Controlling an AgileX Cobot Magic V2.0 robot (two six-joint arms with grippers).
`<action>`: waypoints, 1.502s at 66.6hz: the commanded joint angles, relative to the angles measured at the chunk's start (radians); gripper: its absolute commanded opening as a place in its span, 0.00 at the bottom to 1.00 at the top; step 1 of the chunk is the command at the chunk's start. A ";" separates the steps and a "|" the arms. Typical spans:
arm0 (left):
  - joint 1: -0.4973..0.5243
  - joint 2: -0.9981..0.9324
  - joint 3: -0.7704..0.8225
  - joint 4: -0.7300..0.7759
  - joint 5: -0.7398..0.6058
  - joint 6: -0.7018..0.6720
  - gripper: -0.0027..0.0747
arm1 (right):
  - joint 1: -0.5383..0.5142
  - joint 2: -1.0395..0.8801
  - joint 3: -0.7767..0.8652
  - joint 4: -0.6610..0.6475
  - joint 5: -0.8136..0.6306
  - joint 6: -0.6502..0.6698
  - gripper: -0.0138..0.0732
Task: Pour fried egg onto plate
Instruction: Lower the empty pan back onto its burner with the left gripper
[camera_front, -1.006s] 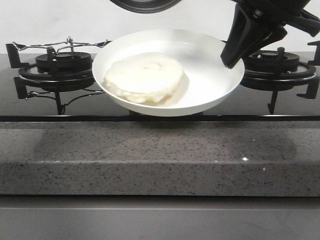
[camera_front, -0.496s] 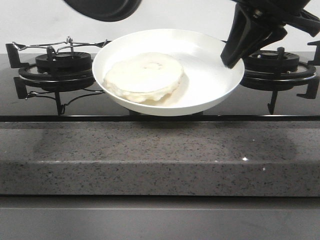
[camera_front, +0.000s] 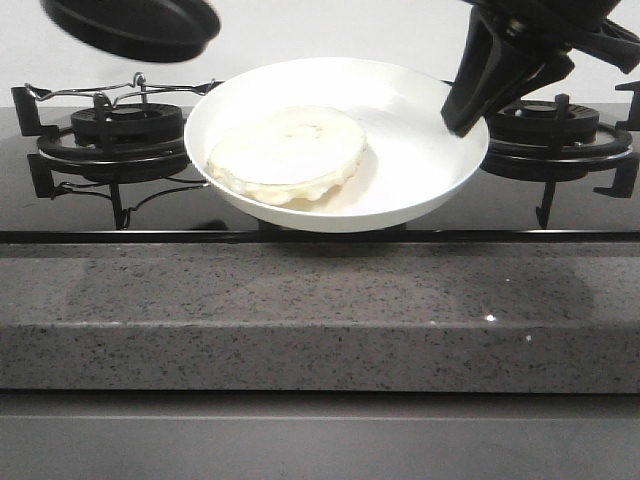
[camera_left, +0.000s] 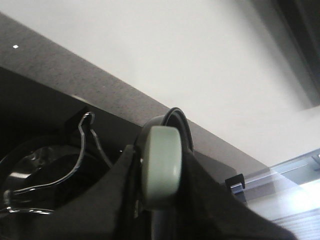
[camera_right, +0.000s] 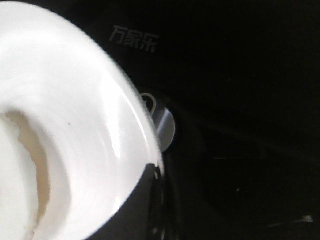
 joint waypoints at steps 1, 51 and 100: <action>0.023 0.002 -0.038 -0.104 0.039 -0.039 0.01 | -0.003 -0.038 -0.030 0.037 -0.043 -0.002 0.09; 0.032 0.092 -0.038 0.024 0.003 -0.039 0.71 | -0.003 -0.038 -0.030 0.037 -0.043 -0.002 0.09; 0.170 -0.106 -0.088 0.420 0.202 -0.116 0.78 | -0.003 -0.038 -0.030 0.037 -0.043 -0.002 0.09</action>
